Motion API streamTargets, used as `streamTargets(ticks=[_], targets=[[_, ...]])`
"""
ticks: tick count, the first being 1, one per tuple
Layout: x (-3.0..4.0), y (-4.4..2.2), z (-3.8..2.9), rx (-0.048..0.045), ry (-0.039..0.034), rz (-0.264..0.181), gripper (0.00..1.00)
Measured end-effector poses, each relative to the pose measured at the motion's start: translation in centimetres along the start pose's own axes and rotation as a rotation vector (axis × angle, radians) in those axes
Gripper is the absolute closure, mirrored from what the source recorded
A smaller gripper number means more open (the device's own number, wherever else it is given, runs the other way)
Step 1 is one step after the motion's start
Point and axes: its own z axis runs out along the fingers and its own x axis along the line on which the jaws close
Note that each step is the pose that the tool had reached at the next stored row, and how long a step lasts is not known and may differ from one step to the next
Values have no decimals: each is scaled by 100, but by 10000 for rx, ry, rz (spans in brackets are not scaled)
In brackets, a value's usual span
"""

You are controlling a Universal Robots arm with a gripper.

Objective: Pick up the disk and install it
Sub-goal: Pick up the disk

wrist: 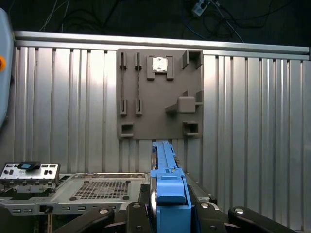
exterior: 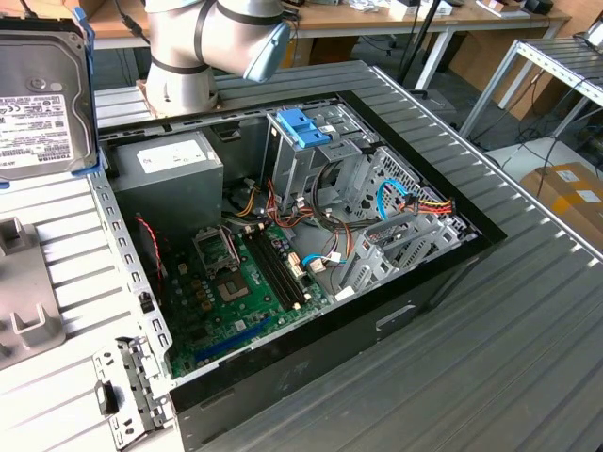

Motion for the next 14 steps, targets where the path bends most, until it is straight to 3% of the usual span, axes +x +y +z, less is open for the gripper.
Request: streamTargets(ticks=[14], targets=[[27, -54, 2, -1, 0, 0, 63]])
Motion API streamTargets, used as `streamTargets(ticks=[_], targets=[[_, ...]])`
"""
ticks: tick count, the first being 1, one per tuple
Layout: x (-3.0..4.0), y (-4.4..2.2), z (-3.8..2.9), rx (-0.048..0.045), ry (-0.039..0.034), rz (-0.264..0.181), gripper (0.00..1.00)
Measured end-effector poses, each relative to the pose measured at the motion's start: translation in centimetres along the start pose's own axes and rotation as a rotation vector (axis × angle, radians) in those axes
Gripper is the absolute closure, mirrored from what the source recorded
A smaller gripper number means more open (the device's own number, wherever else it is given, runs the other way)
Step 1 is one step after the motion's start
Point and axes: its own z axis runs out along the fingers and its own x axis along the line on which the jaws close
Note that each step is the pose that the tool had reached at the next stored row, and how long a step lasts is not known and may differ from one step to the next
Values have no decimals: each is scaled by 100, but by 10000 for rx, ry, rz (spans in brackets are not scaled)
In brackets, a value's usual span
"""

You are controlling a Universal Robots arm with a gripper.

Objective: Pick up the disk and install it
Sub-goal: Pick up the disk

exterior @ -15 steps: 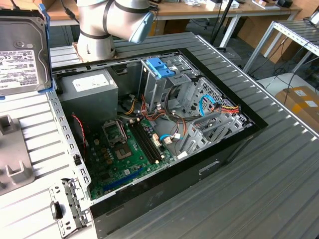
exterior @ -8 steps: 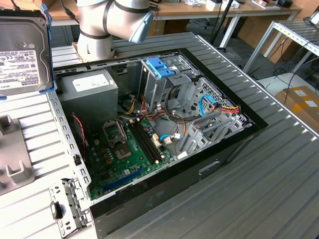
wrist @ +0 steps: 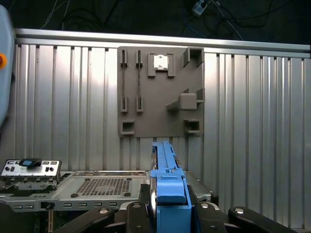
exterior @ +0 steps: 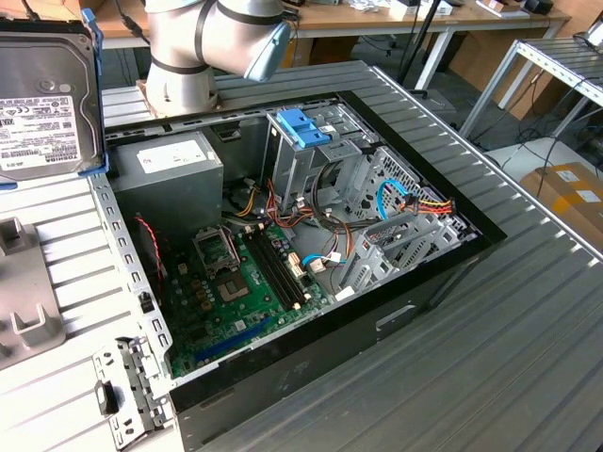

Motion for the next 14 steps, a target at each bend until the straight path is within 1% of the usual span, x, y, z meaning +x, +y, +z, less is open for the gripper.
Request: streamTargets(ticks=[14], targets=[[134, -42, -8, 0, 0, -1, 63]])
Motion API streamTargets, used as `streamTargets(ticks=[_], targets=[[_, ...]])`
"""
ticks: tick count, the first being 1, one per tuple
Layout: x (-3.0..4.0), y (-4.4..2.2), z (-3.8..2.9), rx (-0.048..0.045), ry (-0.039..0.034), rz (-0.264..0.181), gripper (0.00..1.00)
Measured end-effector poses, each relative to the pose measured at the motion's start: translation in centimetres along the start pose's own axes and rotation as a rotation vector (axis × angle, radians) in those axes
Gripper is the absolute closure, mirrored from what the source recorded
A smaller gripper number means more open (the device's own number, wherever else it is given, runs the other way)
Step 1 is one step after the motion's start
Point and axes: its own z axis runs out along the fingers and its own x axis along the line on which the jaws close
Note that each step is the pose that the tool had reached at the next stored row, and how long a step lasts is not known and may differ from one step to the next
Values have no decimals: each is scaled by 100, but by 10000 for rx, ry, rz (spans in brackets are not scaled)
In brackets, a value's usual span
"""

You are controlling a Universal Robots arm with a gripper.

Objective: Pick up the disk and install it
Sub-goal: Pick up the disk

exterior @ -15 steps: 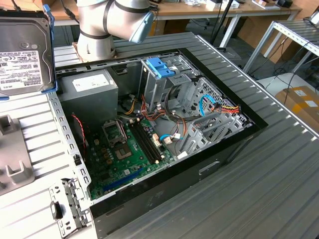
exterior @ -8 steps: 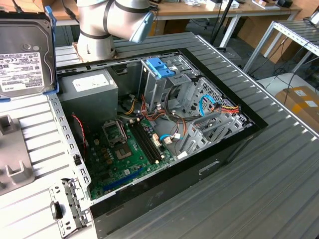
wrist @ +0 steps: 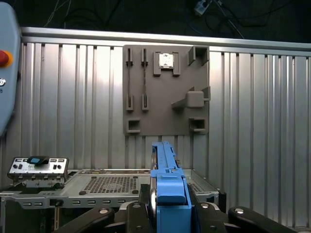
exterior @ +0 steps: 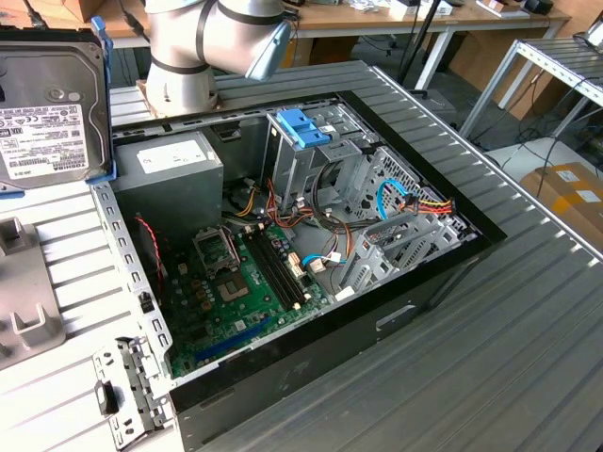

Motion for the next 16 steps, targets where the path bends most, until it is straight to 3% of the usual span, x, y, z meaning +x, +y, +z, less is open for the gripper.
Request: streamTargets(ticks=[16], targets=[[123, -64, -6, 0, 0, 0, 63]])
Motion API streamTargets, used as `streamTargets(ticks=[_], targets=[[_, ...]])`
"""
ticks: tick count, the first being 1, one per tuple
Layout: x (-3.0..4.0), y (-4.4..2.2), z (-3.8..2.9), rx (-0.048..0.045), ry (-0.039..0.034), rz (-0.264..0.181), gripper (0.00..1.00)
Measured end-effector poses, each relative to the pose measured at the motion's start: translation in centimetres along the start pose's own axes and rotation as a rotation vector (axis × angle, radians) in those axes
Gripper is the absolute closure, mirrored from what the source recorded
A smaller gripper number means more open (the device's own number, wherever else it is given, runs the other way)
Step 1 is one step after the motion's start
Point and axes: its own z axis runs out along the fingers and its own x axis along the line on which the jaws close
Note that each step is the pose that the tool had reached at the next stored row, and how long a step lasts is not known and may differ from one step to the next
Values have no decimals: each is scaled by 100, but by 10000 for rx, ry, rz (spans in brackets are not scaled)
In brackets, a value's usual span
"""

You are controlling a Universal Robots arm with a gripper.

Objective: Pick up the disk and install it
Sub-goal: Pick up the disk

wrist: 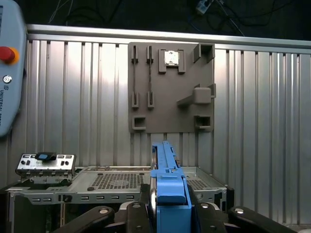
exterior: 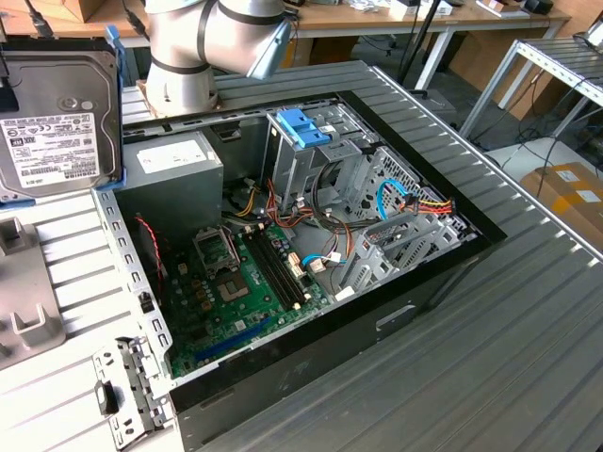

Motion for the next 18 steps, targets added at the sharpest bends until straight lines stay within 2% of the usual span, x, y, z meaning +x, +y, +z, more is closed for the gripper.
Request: streamTargets(ticks=[7, 18], targets=[[67, -45, -2, 0, 0, 0, 63], [126, -82, -2, 0, -1, 0, 63]])
